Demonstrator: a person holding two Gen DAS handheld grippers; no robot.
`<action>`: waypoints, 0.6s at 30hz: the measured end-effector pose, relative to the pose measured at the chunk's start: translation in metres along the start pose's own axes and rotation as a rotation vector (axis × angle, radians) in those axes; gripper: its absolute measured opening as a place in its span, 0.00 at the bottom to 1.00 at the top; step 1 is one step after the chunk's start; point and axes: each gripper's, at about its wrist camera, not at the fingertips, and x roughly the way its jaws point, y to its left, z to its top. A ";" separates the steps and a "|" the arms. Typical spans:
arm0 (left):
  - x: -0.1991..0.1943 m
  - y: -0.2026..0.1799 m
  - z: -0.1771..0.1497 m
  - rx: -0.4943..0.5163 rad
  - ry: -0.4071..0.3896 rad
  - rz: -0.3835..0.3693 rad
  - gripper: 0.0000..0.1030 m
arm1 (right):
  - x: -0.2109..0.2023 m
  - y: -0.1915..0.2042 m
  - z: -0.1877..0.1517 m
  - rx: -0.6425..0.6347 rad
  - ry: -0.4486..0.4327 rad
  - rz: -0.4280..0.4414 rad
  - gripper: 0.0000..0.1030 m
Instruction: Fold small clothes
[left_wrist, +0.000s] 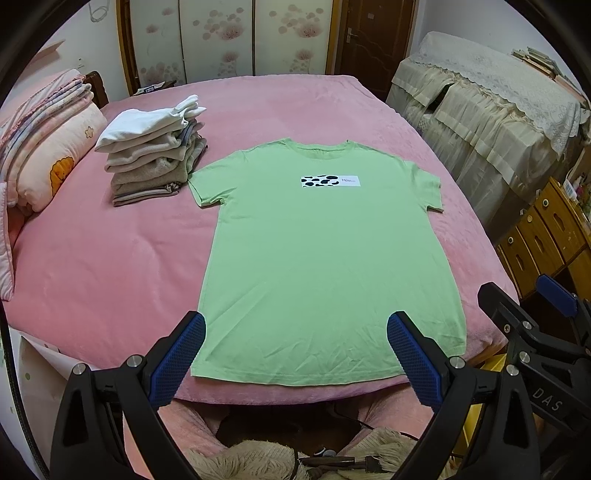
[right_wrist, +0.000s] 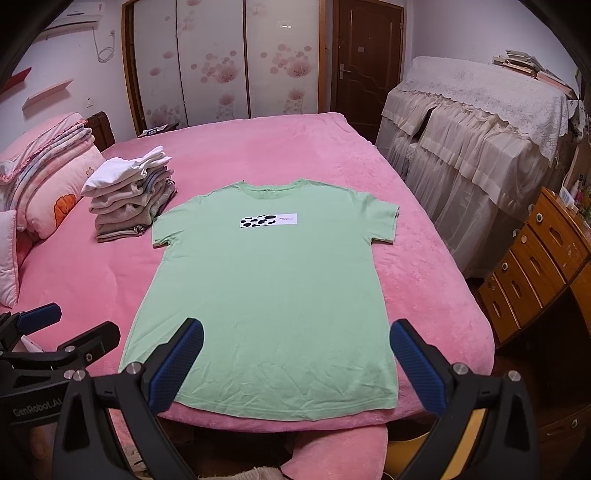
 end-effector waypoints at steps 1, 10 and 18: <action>0.000 0.000 0.000 0.001 0.002 0.000 0.95 | 0.000 0.000 0.000 0.001 0.001 0.000 0.99; 0.000 -0.001 0.000 0.007 0.002 0.006 0.95 | 0.000 -0.001 0.000 0.000 -0.001 -0.001 0.99; -0.001 -0.001 0.001 -0.003 -0.021 -0.008 0.95 | 0.000 -0.001 0.000 -0.002 -0.002 -0.003 0.99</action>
